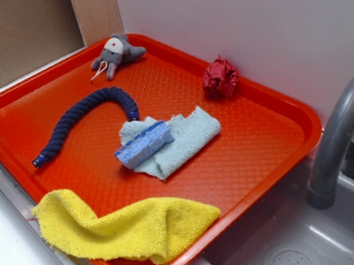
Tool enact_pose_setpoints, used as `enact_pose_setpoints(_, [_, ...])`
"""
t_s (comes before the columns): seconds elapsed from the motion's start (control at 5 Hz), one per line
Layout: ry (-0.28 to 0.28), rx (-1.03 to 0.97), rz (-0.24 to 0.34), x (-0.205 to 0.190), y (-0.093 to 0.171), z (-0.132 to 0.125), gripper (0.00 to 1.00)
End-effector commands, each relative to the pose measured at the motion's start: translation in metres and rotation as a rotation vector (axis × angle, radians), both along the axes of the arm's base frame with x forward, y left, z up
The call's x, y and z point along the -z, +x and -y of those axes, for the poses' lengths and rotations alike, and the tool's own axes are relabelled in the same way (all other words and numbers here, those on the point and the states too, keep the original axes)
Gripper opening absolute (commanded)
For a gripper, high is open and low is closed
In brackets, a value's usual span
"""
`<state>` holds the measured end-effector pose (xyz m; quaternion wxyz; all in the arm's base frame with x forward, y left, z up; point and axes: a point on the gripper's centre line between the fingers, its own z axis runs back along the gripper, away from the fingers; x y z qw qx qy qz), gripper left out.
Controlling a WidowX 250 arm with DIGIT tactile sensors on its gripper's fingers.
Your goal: Grab the gray animal.
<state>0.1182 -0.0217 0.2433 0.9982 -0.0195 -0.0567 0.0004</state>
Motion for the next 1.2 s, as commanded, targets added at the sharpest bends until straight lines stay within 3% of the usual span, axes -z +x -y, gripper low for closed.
enact_pose_setpoints(0.0, [0.0,0.0,0.0,0.0,0.0,0.0,1.0])
enact_pose_setpoints(0.4, [0.102,0.028,0.14,0.042,0.068,0.026,1.0])
enact_pose_setpoints(0.6, [0.065,-0.008,0.216,0.066,0.105,0.032,1.0])
enact_pose_setpoints(0.8, [0.074,-0.031,0.225,0.099,0.142,0.031,1.0])
enact_pose_setpoints(1.0, [0.041,-0.046,0.23,0.12,0.164,0.033,1.0])
